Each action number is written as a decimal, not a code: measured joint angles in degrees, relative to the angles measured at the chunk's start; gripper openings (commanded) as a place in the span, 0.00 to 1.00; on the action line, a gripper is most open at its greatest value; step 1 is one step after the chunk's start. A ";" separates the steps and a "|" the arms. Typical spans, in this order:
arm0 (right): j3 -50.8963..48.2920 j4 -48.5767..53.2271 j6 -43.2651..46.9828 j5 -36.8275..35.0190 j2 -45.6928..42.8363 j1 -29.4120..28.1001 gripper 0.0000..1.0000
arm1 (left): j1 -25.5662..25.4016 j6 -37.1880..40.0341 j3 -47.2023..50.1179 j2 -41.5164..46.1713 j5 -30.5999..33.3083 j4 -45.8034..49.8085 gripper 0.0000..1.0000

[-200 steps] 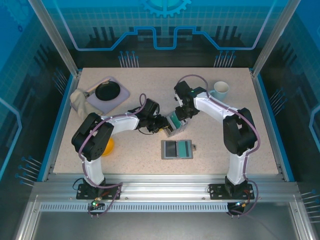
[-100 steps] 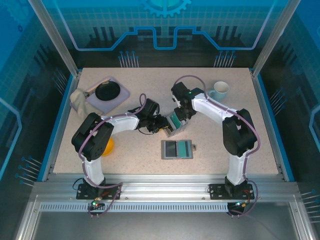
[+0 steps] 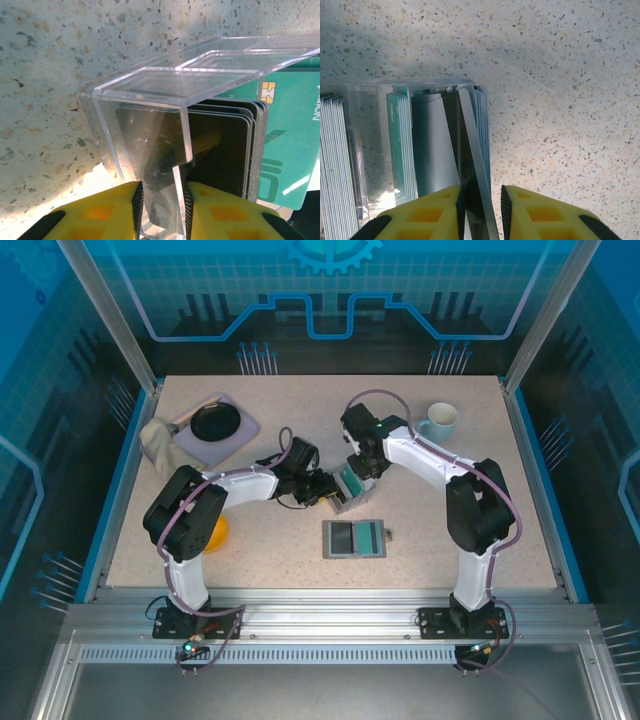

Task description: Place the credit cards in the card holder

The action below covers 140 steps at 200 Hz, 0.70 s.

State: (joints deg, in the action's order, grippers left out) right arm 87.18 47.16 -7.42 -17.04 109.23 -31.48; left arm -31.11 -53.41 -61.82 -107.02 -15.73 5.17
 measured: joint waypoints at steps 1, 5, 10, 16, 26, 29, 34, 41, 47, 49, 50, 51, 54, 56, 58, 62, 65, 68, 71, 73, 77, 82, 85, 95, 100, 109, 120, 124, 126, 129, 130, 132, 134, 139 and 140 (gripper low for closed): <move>0.00 0.02 0.00 0.02 0.00 0.00 0.25 | 0.00 0.00 0.02 0.00 0.00 0.00 0.29; 0.04 0.02 0.00 -0.04 0.00 0.00 0.24 | 0.00 0.00 0.02 0.00 0.00 0.00 0.29; 0.15 0.04 0.00 -0.13 -0.02 0.00 0.23 | 0.00 0.00 0.00 0.00 0.00 0.00 0.29; 0.28 0.13 0.02 -0.17 -0.02 0.00 0.22 | 0.00 0.00 -0.02 0.00 0.00 0.00 0.29; 0.48 0.22 0.02 -0.37 -0.09 -0.02 0.22 | 0.00 0.00 -0.07 -0.04 0.00 0.09 0.29; 0.52 0.24 0.02 -0.44 -0.11 -0.02 0.22 | 0.00 0.00 -0.09 -0.07 0.00 0.11 0.29; 0.57 0.24 0.02 -0.50 -0.15 -0.04 0.22 | 0.00 0.00 -0.17 -0.09 -0.02 0.17 0.29; 0.59 0.24 0.02 -0.57 -0.20 -0.04 0.22 | 0.00 0.00 -0.22 -0.13 -0.02 0.20 0.29; 0.59 0.28 0.02 -0.57 -0.26 -0.04 0.20 | 0.00 0.00 -0.28 -0.20 -0.02 0.26 0.29; 0.59 0.31 0.00 -0.59 -0.26 -0.04 0.19 | 0.00 0.00 -0.31 -0.20 -0.04 0.33 0.29; 0.59 0.33 0.02 -0.59 -0.28 -0.04 0.19 | 0.00 0.00 -0.31 -0.20 -0.04 0.33 0.29; 0.59 0.35 0.07 -0.59 -0.28 -0.04 0.19 | 0.00 0.00 -0.33 -0.20 -0.04 0.35 0.29; 0.59 0.37 -0.02 -0.57 -0.35 -0.04 0.18 | 0.00 0.00 -0.35 -0.20 -0.04 0.39 0.29; 0.59 0.39 0.02 -0.55 -0.37 -0.04 0.18 | 0.00 0.00 -0.35 -0.20 -0.04 0.39 0.29; 0.59 0.42 0.04 -0.55 -0.39 -0.04 0.18 | 0.00 0.00 -0.37 -0.20 -0.04 0.42 0.29; 0.59 0.42 0.00 -0.57 -0.46 -0.07 0.17 | 0.00 0.00 -0.39 -0.20 -0.04 0.48 0.29; 0.59 0.44 0.00 -0.55 -0.50 -0.09 0.17 | 0.00 0.00 -0.39 -0.20 -0.04 0.48 0.29; 0.59 0.44 0.00 -0.57 -0.59 -0.11 0.16 | 0.00 0.00 -0.39 -0.20 -0.04 0.50 0.29; 0.59 0.44 0.02 -0.52 -0.61 -0.13 0.15 | 0.00 0.00 -0.39 -0.20 -0.04 0.52 0.29; 0.59 0.46 0.02 -0.55 -0.72 -0.15 0.15 | 0.00 0.00 -0.39 -0.20 -0.04 0.52 0.29; 0.59 0.46 0.00 -0.50 -0.79 -0.15 0.15 | 0.00 0.00 -0.39 -0.20 -0.04 0.52 0.29; 0.59 0.48 -0.02 -0.46 -0.92 -0.17 0.14 | 0.00 0.00 -0.39 -0.20 -0.04 0.52 0.29; 0.59 0.48 0.00 -0.42 -1.05 -0.24 0.13 | 0.00 0.00 -0.39 -0.20 -0.04 0.52 0.29; 0.59 0.52 -0.02 -0.24 -1.36 -0.35 0.11 | 0.00 0.00 -0.39 -0.20 -0.04 0.52 0.29; 0.59 0.57 -0.04 -0.07 -1.60 -0.39 0.08 | 0.00 0.00 -0.39 -0.20 -0.04 0.55 0.29; 0.59 0.72 -0.28 0.44 -1.99 -0.50 0.07 | 0.00 0.00 -0.39 -0.20 -0.04 0.52 0.29; 0.59 0.85 -0.28 1.20 -2.60 -0.52 0.07 | 0.00 0.00 -0.39 -0.20 -0.04 0.52 0.29; 0.59 0.90 -0.33 1.49 -2.84 -0.57 0.07 | 0.00 0.00 -0.39 -0.20 -0.04 0.52 0.29; 0.59 0.92 -0.37 1.55 -2.95 -0.61 0.06 | 0.00 0.00 -0.39 -0.20 -0.04 0.55 0.29; 0.59 0.92 -0.48 1.70 -3.13 -0.61 0.06 | 0.00 0.00 -0.39 -0.20 -0.04 0.55 0.29; 0.59 0.92 -0.46 1.77 -3.21 -0.63 0.06 | 0.00 0.00 -0.39 -0.20 -0.04 0.55 0.29; 0.59 0.94 -0.48 1.90 -3.30 -0.63 0.06 | 0.00 0.00 -0.39 -0.20 -0.04 0.55 0.29; 0.59 0.96 -0.50 2.10 -3.45 -0.63 0.06 | 0.00 0.00 -0.39 -0.20 -0.04 0.55 0.29; 0.59 1.03 -0.57 2.47 -3.74 -0.63 0.05 | 0.00 0.02 -0.39 -0.20 -0.04 0.55 0.29; 0.59 1.03 -0.61 2.51 -3.78 -0.63 0.05 | 0.00 0.02 -0.39 -0.20 -0.04 0.55 0.29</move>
State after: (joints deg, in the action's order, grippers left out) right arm 87.77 48.18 -8.03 -14.52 105.45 -32.12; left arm -31.11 -53.39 -62.22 -107.22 -15.77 5.72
